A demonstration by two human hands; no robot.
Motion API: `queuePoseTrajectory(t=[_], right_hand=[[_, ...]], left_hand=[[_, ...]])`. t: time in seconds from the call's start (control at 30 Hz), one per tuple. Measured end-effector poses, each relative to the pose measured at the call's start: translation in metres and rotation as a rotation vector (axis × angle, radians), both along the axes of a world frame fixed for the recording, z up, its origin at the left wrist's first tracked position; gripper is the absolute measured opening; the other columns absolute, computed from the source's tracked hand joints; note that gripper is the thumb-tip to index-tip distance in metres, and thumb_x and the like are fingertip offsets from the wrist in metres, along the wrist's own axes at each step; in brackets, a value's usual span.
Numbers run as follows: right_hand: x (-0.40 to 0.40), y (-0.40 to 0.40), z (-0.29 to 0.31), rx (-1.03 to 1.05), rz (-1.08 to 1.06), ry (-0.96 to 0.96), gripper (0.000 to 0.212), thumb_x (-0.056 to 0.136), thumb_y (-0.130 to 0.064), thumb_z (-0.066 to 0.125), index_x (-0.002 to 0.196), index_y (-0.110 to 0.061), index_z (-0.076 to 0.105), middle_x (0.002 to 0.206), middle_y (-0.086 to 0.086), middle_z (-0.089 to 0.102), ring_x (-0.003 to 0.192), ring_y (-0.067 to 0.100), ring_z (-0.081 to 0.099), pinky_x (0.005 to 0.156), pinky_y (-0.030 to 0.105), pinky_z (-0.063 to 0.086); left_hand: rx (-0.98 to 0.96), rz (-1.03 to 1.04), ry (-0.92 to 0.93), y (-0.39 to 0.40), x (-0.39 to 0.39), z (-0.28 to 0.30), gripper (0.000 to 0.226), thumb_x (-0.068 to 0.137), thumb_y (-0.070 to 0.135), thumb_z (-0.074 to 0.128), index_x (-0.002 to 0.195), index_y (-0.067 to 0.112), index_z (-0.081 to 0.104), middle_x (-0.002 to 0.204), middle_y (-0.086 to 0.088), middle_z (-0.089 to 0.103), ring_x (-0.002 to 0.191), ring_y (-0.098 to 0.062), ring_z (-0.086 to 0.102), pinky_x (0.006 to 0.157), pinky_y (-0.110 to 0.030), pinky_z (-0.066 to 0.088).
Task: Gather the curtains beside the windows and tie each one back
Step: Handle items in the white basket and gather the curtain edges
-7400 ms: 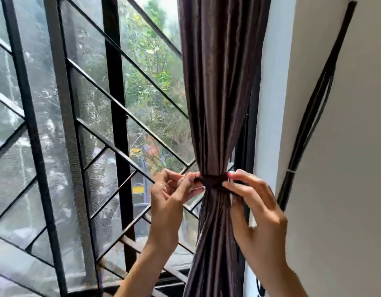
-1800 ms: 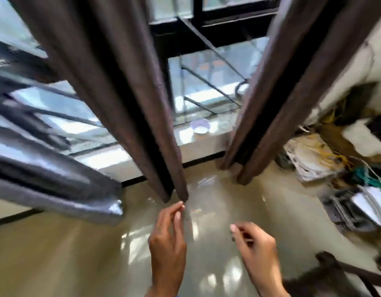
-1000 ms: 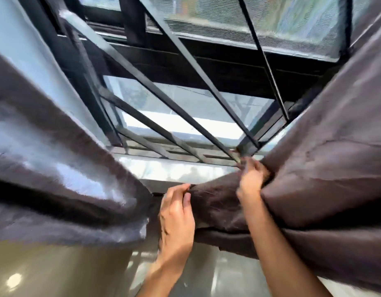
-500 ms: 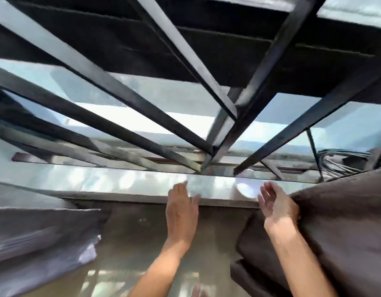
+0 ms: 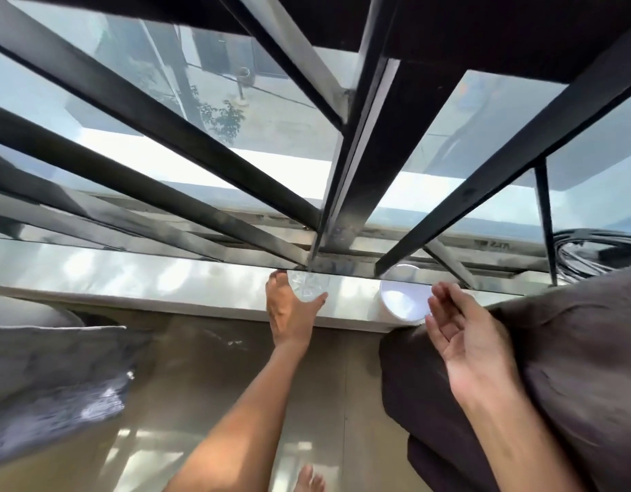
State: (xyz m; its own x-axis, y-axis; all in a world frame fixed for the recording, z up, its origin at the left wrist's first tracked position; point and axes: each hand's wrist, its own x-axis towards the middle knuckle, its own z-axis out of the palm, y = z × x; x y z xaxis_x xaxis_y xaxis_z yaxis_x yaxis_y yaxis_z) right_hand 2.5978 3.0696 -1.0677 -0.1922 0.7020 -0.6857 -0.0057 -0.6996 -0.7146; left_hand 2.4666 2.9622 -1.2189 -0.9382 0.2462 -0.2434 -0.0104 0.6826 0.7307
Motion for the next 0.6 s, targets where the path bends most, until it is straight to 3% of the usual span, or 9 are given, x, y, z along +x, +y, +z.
queuePoseTrajectory(t=[0.1, 0.27, 0.4, 0.6], right_hand=[[-0.006, -0.011, 0.002, 0.022, 0.058, -0.006, 0.012, 0.093, -0.016, 0.055, 0.087, -0.016, 0.065, 0.075, -0.007, 0.069, 0.059, 0.0, 0.066, 0.05, 0.013, 0.051], [-0.028, -0.061, 0.013, 0.042, 0.206, -0.059, 0.011, 0.093, -0.015, 0.057, 0.087, -0.015, 0.066, 0.077, -0.005, 0.069, 0.061, 0.002, 0.066, 0.053, 0.016, 0.053], [-0.042, -0.133, 0.027, 0.075, 0.374, -0.098, 0.012, 0.093, -0.011, 0.058, 0.086, -0.01, 0.067, 0.077, 0.001, 0.069, 0.057, 0.004, 0.064, 0.051, 0.015, 0.052], [-0.037, -0.252, 0.058, 0.137, 0.599, -0.152, 0.013, 0.092, -0.01, 0.058, 0.084, -0.011, 0.069, 0.075, 0.002, 0.068, 0.047, 0.0, 0.055, 0.045, 0.012, 0.042]], left_hand=[[0.116, -0.023, 0.027, -0.018, 0.005, 0.001, 0.067, 0.059, 0.02, 0.087, 0.115, 0.005, 0.054, 0.11, -0.011, 0.056, 0.106, -0.027, 0.052, 0.092, -0.032, 0.045], [0.171, -0.217, 0.116, -0.093, 0.018, 0.029, 0.068, 0.052, 0.023, 0.089, 0.113, 0.011, 0.06, 0.105, -0.002, 0.061, 0.099, -0.017, 0.055, 0.086, -0.005, 0.034], [0.233, -0.3, 0.065, -0.18, 0.026, 0.078, 0.067, 0.05, 0.029, 0.083, 0.112, 0.017, 0.061, 0.107, 0.008, 0.058, 0.101, -0.005, 0.054, 0.088, -0.006, 0.037], [0.133, -0.407, 0.075, -0.322, 0.041, 0.157, 0.073, 0.048, 0.03, 0.082, 0.116, 0.021, 0.058, 0.111, 0.011, 0.058, 0.103, -0.001, 0.052, 0.091, -0.007, 0.036]])
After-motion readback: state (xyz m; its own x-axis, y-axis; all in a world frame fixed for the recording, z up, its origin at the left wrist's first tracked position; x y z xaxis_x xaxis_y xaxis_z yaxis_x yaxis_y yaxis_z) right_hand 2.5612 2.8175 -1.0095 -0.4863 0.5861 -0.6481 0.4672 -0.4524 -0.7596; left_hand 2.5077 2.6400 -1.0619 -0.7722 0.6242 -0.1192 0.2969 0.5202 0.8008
